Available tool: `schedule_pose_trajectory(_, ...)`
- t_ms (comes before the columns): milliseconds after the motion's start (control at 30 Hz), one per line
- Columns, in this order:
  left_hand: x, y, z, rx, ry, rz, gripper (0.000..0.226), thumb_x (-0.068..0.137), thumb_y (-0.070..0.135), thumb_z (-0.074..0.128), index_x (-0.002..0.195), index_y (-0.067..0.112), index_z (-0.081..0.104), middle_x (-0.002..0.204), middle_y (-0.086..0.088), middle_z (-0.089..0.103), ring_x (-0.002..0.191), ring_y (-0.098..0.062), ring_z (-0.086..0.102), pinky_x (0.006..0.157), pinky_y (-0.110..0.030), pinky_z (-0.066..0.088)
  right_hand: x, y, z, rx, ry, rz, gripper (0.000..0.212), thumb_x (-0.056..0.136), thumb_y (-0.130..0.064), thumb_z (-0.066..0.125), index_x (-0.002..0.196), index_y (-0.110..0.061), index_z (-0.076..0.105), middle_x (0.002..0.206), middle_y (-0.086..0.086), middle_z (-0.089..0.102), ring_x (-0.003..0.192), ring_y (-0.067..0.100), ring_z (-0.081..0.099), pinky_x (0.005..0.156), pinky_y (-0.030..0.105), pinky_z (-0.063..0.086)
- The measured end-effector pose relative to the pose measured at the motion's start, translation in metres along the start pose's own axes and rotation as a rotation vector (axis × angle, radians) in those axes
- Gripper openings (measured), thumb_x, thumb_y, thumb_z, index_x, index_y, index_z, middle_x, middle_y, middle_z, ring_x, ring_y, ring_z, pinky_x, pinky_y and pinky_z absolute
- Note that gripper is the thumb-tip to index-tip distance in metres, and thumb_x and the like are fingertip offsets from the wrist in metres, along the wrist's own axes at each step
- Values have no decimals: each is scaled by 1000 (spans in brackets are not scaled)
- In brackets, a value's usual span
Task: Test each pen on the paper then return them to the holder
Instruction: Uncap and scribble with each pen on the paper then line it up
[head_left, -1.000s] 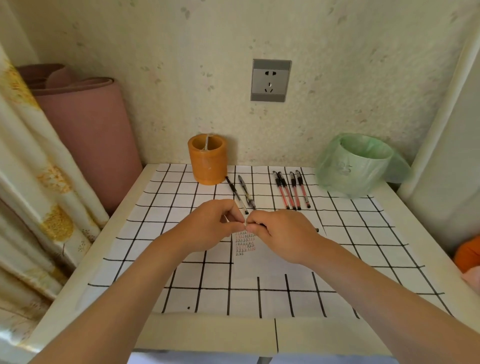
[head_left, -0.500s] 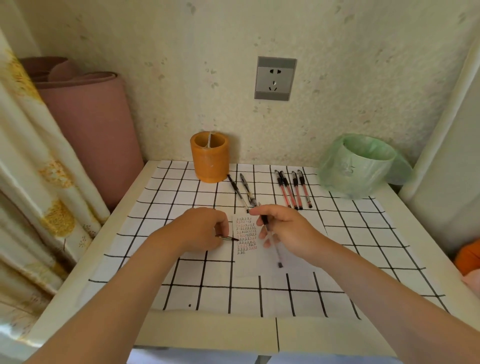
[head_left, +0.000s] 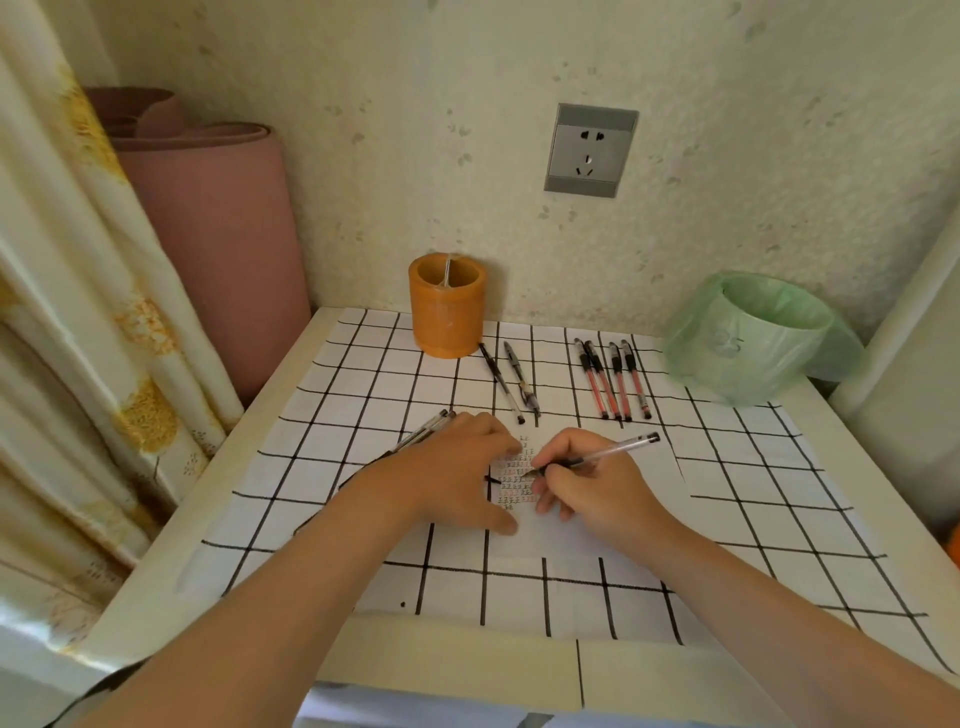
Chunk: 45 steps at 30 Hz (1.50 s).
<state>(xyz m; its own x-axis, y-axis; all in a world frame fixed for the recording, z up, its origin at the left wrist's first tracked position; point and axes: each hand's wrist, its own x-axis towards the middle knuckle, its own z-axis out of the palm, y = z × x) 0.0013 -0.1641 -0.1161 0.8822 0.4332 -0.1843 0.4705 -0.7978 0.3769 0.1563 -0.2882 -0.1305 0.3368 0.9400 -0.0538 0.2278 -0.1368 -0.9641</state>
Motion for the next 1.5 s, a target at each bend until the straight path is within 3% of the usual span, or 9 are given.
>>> schedule_pose_trajectory(133, 4, -2, 2, 3, 7, 25, 93, 74, 55, 78, 151, 27, 34, 145, 13, 30, 134, -9, 23, 108, -29, 31, 3, 3, 0, -79, 1, -55, 14, 81, 6, 66, 82, -7, 63, 67, 6, 67, 56, 20, 66, 54, 31, 54)
schedule_pose_trajectory(267, 5, -4, 2, -17, 16, 22, 94, 72, 56, 79, 150, 28, 35, 144, 14, 31, 133, -8, 23, 106, -29, 32, 2, 3, 4, -173, -41, -148, 17, 76, 7, 70, 69, -5, 61, 59, -3, 62, 50, 8, 55, 47, 21, 44)
schedule_pose_trajectory(400, 5, -5, 2, -19, 21, 36, 94, 72, 56, 79, 150, 27, 35, 144, 13, 31, 133, -8, 23, 103, -25, 29, -1, 1, 5, -250, -90, -193, 27, 73, 8, 68, 65, -15, 58, 61, -12, 60, 54, 1, 54, 47, 15, 40)
schedule_pose_trajectory(700, 7, -4, 3, -12, 23, 43, 92, 74, 55, 78, 150, 28, 34, 145, 12, 30, 134, -10, 23, 99, -24, 26, 1, 5, 7, -250, -128, -207, 29, 76, 3, 70, 65, -20, 57, 61, -12, 58, 54, 1, 52, 48, 18, 39)
schedule_pose_trajectory(1000, 7, -4, 3, -9, 17, 36, 92, 73, 54, 79, 150, 28, 36, 144, 11, 31, 133, -11, 24, 99, -24, 25, 4, 12, 8, -303, -126, -250, 21, 74, -6, 70, 66, -19, 57, 63, -4, 59, 56, 10, 54, 50, 31, 46)
schedule_pose_trajectory(1233, 6, -3, 3, -14, 11, 31, 92, 73, 53, 79, 150, 27, 36, 145, 10, 30, 133, -11, 24, 100, -24, 26, 3, 11, 9, -294, -129, -268, 23, 74, -11, 70, 65, -23, 53, 63, -7, 55, 57, 8, 52, 52, 31, 45)
schedule_pose_trajectory(1400, 6, -3, 2, -16, 8, 25, 91, 74, 54, 79, 150, 28, 35, 145, 11, 29, 133, -11, 24, 99, -24, 26, 2, 11, 8, -254, -128, -281, 20, 76, -6, 70, 66, -15, 55, 64, -6, 57, 57, 7, 53, 49, 26, 43)
schedule_pose_trajectory(1500, 6, -2, 2, -14, 10, 24, 91, 74, 53, 79, 149, 27, 35, 145, 11, 30, 133, -11, 24, 100, -25, 28, 2, 12, 9, -267, -128, -287, 18, 74, -13, 69, 66, -20, 55, 64, -5, 57, 58, 8, 54, 51, 29, 45)
